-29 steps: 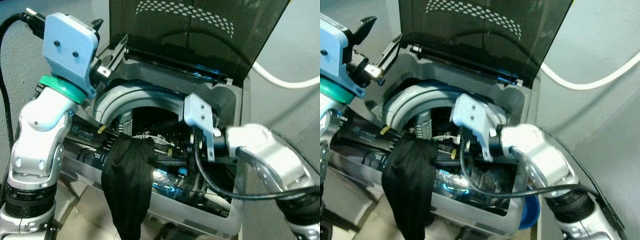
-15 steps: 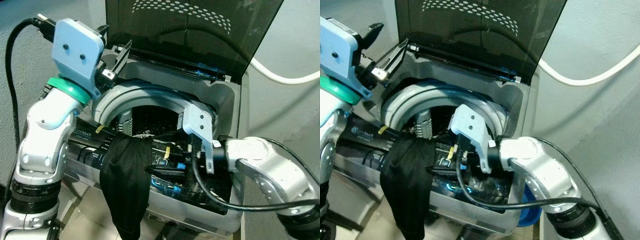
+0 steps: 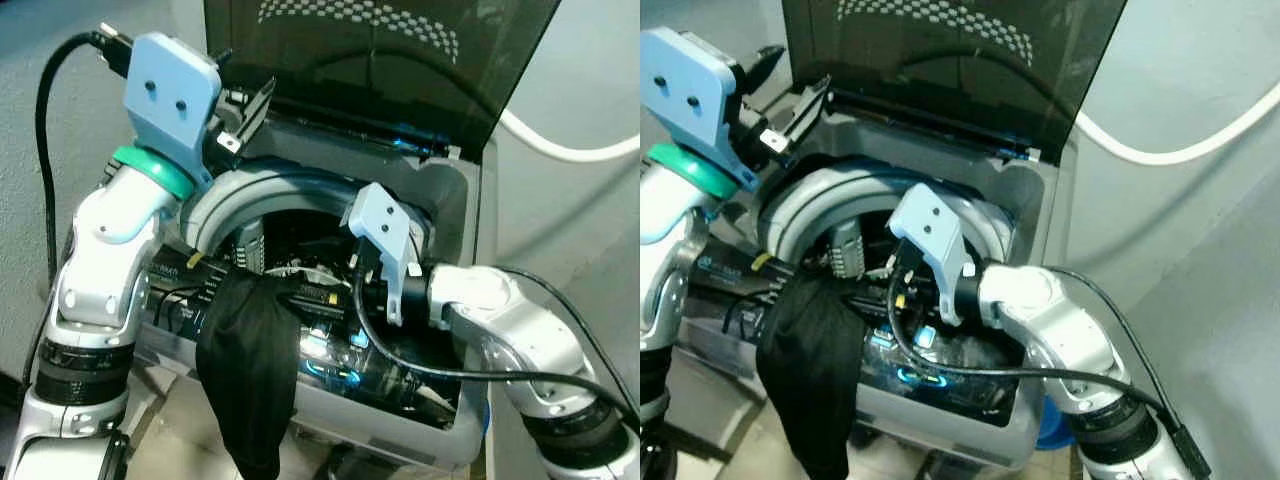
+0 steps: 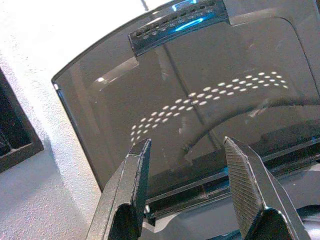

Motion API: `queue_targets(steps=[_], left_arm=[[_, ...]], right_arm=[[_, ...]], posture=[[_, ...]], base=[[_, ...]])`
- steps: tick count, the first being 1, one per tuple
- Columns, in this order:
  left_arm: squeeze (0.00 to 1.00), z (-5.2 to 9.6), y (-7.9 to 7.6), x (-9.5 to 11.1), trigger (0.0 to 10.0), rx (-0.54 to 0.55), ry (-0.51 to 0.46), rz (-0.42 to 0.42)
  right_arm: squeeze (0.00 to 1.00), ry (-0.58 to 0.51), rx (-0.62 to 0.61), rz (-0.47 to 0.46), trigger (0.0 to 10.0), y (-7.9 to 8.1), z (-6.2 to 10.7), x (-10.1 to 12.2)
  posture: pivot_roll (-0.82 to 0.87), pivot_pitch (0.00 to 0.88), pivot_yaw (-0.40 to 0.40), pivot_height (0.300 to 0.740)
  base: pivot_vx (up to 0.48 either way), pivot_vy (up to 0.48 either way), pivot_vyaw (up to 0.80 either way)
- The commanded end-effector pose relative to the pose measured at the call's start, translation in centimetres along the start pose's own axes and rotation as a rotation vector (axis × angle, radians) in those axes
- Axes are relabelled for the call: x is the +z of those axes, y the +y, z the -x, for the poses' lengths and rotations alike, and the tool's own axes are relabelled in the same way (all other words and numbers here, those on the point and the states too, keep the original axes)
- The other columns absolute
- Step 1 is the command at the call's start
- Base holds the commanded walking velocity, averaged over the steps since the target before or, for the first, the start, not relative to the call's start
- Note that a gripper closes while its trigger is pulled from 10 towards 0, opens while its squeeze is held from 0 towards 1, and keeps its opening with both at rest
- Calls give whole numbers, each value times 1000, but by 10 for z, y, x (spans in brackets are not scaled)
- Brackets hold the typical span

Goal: Clothes washing

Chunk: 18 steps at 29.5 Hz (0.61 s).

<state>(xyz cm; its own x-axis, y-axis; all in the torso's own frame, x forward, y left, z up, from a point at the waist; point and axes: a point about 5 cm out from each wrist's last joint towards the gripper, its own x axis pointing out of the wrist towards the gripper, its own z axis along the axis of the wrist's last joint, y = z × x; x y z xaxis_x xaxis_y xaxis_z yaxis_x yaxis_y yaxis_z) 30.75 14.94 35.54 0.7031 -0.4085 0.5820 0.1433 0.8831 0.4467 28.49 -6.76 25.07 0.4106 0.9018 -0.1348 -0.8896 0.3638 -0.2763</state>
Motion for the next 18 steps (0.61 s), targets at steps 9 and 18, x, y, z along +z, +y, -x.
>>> queue_targets(steps=[9, 18], left_arm=[[0, 8, 1, -7, 10000, 25, 19, -14], [0, 6, -8, -12, 10000, -17, 33, -10]], right_arm=[[0, 42, 102, -20, 10000, 15, 6, -15], [0, 66, 123, -54, 8510, 23, 1, -18]], posture=[[77, 134, -3, 740], [58, 146, -8, 740]], base=[[0, 0, 0], [0, 0, 0]])
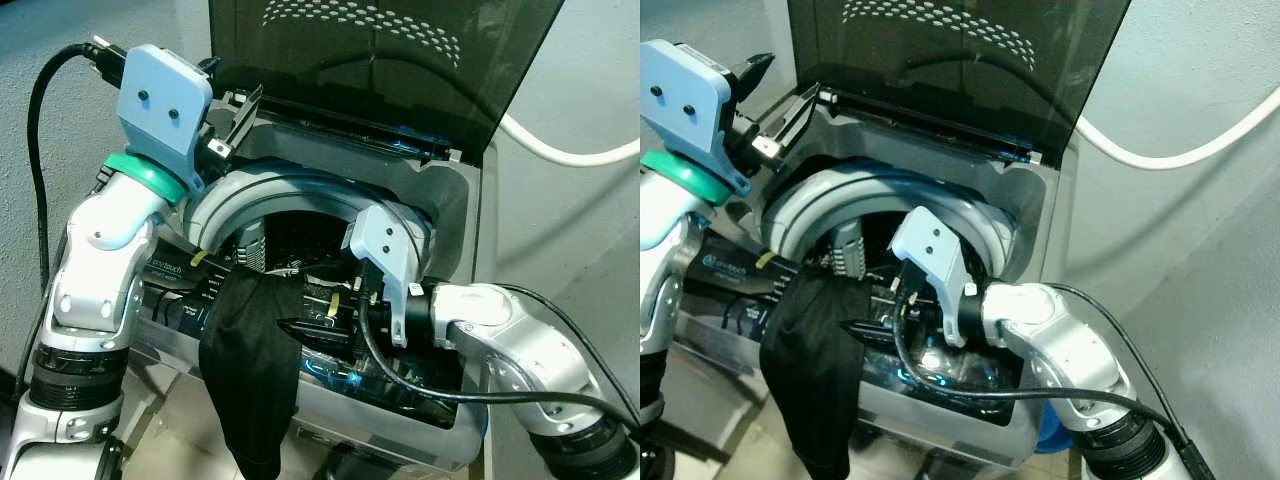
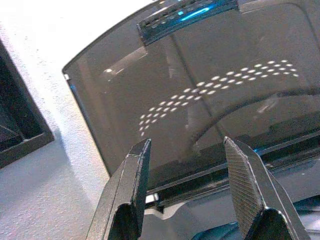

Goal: Clothes washing

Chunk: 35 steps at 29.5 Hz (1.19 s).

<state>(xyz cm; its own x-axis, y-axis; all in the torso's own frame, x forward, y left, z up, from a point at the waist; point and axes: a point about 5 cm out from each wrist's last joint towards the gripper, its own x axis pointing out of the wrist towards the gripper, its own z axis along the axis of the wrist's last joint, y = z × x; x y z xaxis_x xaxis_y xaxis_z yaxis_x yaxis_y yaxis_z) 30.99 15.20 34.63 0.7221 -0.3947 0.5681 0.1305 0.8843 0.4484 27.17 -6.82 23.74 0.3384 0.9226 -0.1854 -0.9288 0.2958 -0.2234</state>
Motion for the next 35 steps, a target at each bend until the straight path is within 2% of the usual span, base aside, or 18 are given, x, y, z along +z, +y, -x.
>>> queue_targets(steps=[1, 2, 3, 4, 5, 11, 14, 18, 20, 22, 32, 34, 35], left_arm=[[0, 1, -7, -4, 10000, -26, 7, 0], [0, 2, -10, -4, 10000, -28, 7, 6], [0, 2, -10, -4, 10000, -27, 8, 8], [0, 2, -10, -4, 10000, -27, 8, 8], [0, 3, -11, -5, 10000, -26, 9, 11], [0, 5, -14, -6, 10000, -27, 21, 18], [0, 8, -9, -8, 10000, -20, 31, 8], [0, 8, -8, -8, 10000, -16, 32, 2], [0, 8, -8, -8, 10000, -16, 32, 2], [0, 14, -13, -8, 10000, -14, 39, 3], [0, 12, -12, -9, 10000, -13, 38, 4], [0, 12, -12, -9, 10000, -11, 39, 1], [0, 13, -12, -9, 10000, -10, 39, -1]], right_arm=[[0, 36, 37, -14, 8510, 7, -4, -8], [0, 74, 49, 7, 4902, 8, -5, -13], [0, 86, 52, 17, 2275, 8, -5, -14], [0, 86, 52, 17, 2275, 8, -5, -14], [0, 91, 52, 24, 0, 7, -5, -14], [0, 87, 8, 38, 0, 1, -5, -11], [0, 53, -77, 15, 0, -6, -13, -6], [0, 46, -89, 22, 0, -8, -14, -5], [0, 46, -89, 22, 0, -8, -14, -5], [0, 50, -128, 55, 0, -15, -12, -7], [0, 62, -173, 86, 0, -22, -6, -7], [0, 26, -200, 84, 0, -27, -5, 0], [0, -40, -245, 69, 0, -33, -5, 11]], posture=[[58, 146, -8, 740], [55, 155, -19, 740], [55, 159, -22, 740], [55, 159, -22, 740], [51, 165, -22, 740], [49, 180, -18, 740], [69, 175, -31, 740], [72, 172, -30, 740], [72, 172, -30, 740], [67, 167, -35, 740], [72, 155, -31, 740], [74, 159, -31, 740], [71, 153, -29, 740]], base=[[0, 0, 0], [0, 0, 0], [0, 0, 0], [0, 0, 0], [0, 0, 0], [0, 0, 0], [0, 0, 0], [0, 0, 0], [0, 0, 0], [0, 0, 0], [0, 0, 0], [0, 0, 0], [0, 0, 0]])
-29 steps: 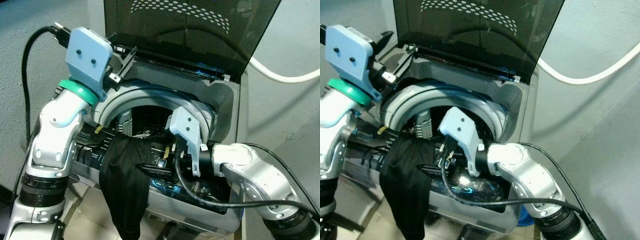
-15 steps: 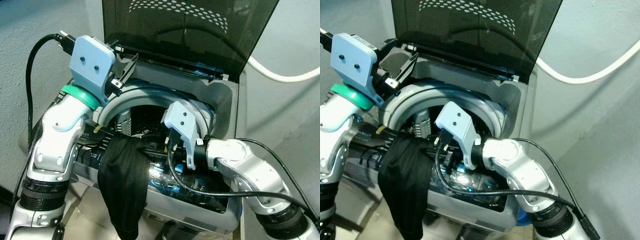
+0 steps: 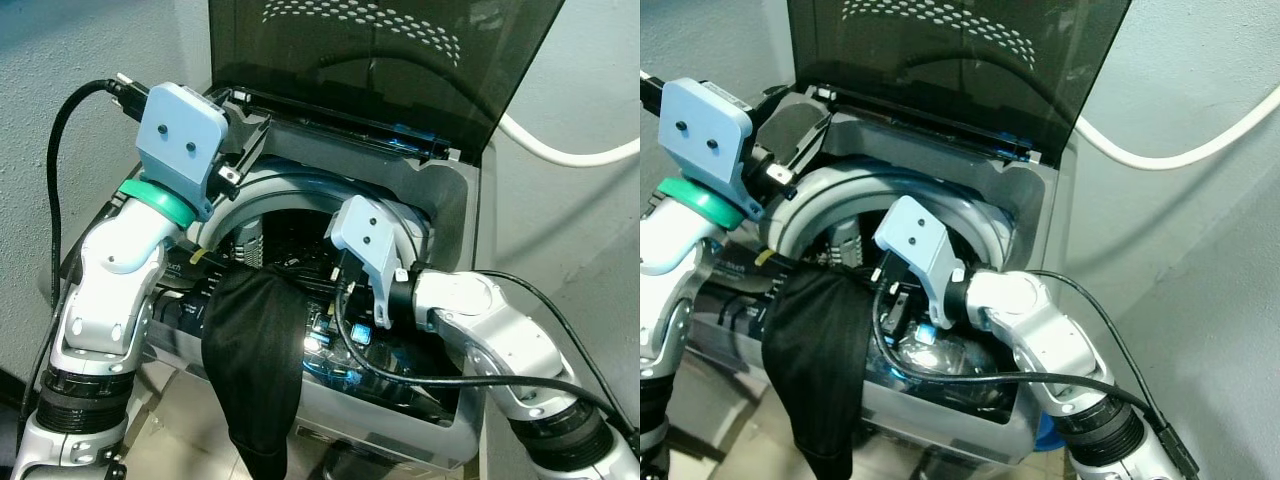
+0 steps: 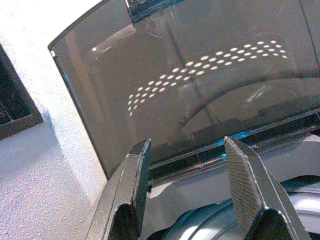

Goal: Clothes washing

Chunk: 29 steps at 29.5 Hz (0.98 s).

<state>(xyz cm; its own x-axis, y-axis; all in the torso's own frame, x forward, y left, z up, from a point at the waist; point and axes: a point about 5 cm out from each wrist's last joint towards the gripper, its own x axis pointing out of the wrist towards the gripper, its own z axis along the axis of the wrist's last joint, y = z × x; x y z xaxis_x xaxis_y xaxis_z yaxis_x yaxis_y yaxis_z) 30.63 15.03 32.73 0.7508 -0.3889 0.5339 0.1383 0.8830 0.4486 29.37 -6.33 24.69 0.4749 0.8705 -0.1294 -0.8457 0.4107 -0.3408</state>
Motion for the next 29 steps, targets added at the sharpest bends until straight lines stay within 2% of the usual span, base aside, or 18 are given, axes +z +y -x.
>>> queue_targets(steps=[1, 2, 3, 4, 6, 7, 10, 11, 12, 13, 14, 16, 19, 21, 22, 23, 25, 29], left_arm=[[0, 0, -2, 1, 10000, -3, -5, -5], [0, 0, -2, 1, 10000, -3, -5, -5], [0, 0, -1, 0, 10000, 0, -3, -3], [0, 0, -2, 0, 10000, 1, -3, 1], [0, 0, -2, 0, 10000, 1, -3, 1], [0, 0, -3, 0, 10000, 1, -4, 6], [0, 0, -3, 0, 10000, 1, -4, 6], [0, -1, -5, 0, 10000, -2, -5, 14], [0, -1, -5, 0, 10000, -2, -5, 14], [0, -1, -8, 0, 10000, -6, -6, 21], [0, -1, -9, 0, 10000, -8, -7, 25], [0, -1, -9, 0, 10000, -8, -7, 25], [0, 0, -10, 1, 10000, -3, -9, 26], [0, 0, -10, 1, 10000, -3, -9, 26], [0, 2, -9, 1, 10000, 3, -6, 23], [0, 3, -8, 1, 10000, 6, -5, 22], [0, 3, -8, 1, 10000, 6, -5, 22], [0, 3, -9, 1, 10000, 5, -4, 22]], right_arm=[[0, -21, -90, -30, 0, -13, 4, 3], [0, -21, -90, -30, 0, -13, 4, 3], [0, -166, -183, -55, 0, -28, 3, 28], [0, -350, -295, -84, 10000, -45, 6, 59], [0, -350, -295, -84, 10000, -45, 6, 59], [0, -501, -400, -105, 10000, -60, 10, 84], [0, -501, -400, -105, 10000, -60, 10, 84], [0, -626, -532, -94, 10000, -78, 14, 107], [0, -626, -532, -94, 10000, -78, 14, 107], [0, -679, -629, -65, 10000, -89, 15, 120], [0, -658, -708, -11, 10000, -97, 13, 122], [0, -658, -708, -11, 10000, -97, 13, 122], [0, -334, -656, 262, 10000, -84, -13, 82], [0, -334, -656, 262, 10000, -84, -13, 82], [906, -248, -547, 296, 10000, -69, -17, 62], [1000, -240, -486, 278, 10000, -63, -17, 56], [1000, -240, -486, 278, 10000, -63, -17, 56], [1000, -255, -372, 213, 10000, -56, -9, 54]], posture=[[71, 153, -29, 740], [71, 153, -29, 740], [66, 153, -27, 740], [62, 157, -26, 740], [62, 157, -26, 740], [57, 161, -25, 740], [57, 161, -25, 740], [54, 161, -28, 740], [54, 161, -28, 740], [52, 160, -31, 740], [57, 158, -35, 740], [57, 158, -35, 740], [72, 157, -47, 740], [72, 157, -47, 740], [74, 153, -48, 740], [71, 152, -47, 740], [71, 152, -47, 740], [63, 151, -40, 740]], base=[[0, 0, 0], [0, 0, 0], [0, 0, 0], [0, 0, 0], [0, 0, 0], [0, 0, 0], [0, 0, 0], [0, 0, 0], [0, 0, 0], [0, 0, 0], [0, 0, 0], [0, 0, 0], [0, 0, 0], [0, 0, 0], [0, 0, 0], [0, 0, 0], [0, 0, 0], [0, 0, 0]])
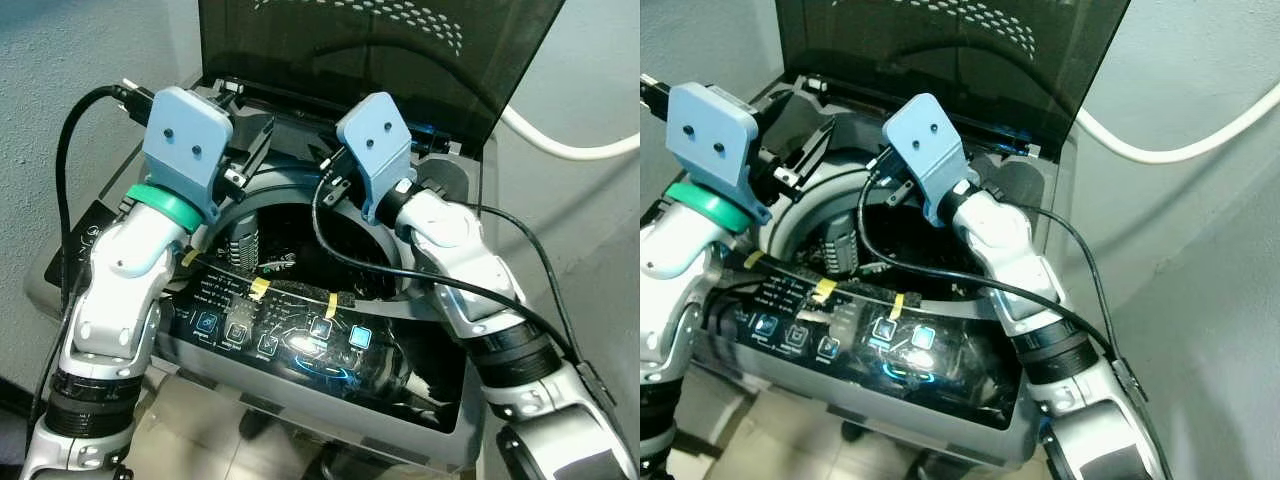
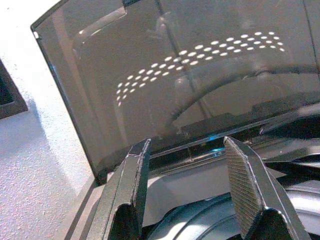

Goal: Clothes washing

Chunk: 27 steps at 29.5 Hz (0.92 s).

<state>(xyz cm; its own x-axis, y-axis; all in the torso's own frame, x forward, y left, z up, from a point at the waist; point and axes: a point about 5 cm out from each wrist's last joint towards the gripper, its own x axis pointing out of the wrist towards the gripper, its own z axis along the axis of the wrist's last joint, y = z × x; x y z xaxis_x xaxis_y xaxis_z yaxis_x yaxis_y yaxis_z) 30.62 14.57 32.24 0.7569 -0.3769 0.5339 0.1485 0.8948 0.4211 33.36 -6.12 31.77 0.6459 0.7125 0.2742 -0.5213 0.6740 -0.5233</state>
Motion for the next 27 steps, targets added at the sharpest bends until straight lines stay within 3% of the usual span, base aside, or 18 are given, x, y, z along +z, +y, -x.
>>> queue_targets(steps=[1, 4, 7, 12, 13, 15, 16, 19, 20, 22, 24, 26, 27], left_arm=[[0, 1, -3, 3, 10000, -10, -12, -5], [0, -1, -6, 2, 10000, -17, -16, 1], [0, -1, -8, 2, 10000, -23, -18, 7], [0, 0, -9, 2, 10000, -22, -18, 9], [0, 1, -9, 3, 10000, -20, -17, 10], [0, 1, -9, 3, 10000, -20, -17, 10], [0, 3, -9, 3, 10000, -14, -15, 19], [0, 6, -10, 4, 10000, -12, -7, 36], [0, 12, -13, 5, 10000, -15, 3, 51], [0, 12, -13, 5, 10000, -15, 3, 51], [0, 20, -18, 11, 10000, -14, 1, 80], [0, 22, -20, 14, 10000, -10, -3, 97], [0, 22, -20, 16, 10000, 6, -5, 130]], right_arm=[[1000, -14, 25, -87, 10000, -5, 7, 1], [1000, -56, -7, -174, 10000, -18, 11, 8], [1000, -79, -33, -199, 10000, -26, 15, 12], [1000, -35, -2, -189, 10000, -20, 23, 4], [918, -2, 39, -196, 10000, -14, 28, -2], [918, -2, 39, -196, 10000, -14, 28, -2], [0, 22, 63, -202, 10000, -9, 32, -7], [0, 74, 75, -226, 10000, -4, 40, -18], [0, 107, 71, -284, 10000, 0, 50, -27], [0, 107, 71, -284, 10000, 0, 50, -27], [0, 31, 51, -338, 10000, -1, 71, -25], [0, -10, 41, -350, 10000, -4, 78, -22], [0, -78, -14, -354, 10000, -13, 81, -14]], posture=[[59, 150, -36, 740], [51, 146, -31, 740], [48, 140, -28, 740], [55, 126, -33, 740], [62, 121, -36, 740], [62, 121, -36, 740], [63, 121, -37, 740], [70, 125, -35, 740], [88, 120, -41, 740], [88, 120, -41, 740], [125, 87, -52, 740], [124, 86, -52, 740], [124, 87, -54, 740]], base=[[0, 0, 0], [0, 0, 0], [0, 0, 0], [0, 0, 0], [0, 0, 0], [0, 0, 0], [0, 0, 0], [0, 0, 0], [0, 0, 0], [0, 0, 0], [0, 0, 0], [0, 0, 0], [0, 0, 0]])
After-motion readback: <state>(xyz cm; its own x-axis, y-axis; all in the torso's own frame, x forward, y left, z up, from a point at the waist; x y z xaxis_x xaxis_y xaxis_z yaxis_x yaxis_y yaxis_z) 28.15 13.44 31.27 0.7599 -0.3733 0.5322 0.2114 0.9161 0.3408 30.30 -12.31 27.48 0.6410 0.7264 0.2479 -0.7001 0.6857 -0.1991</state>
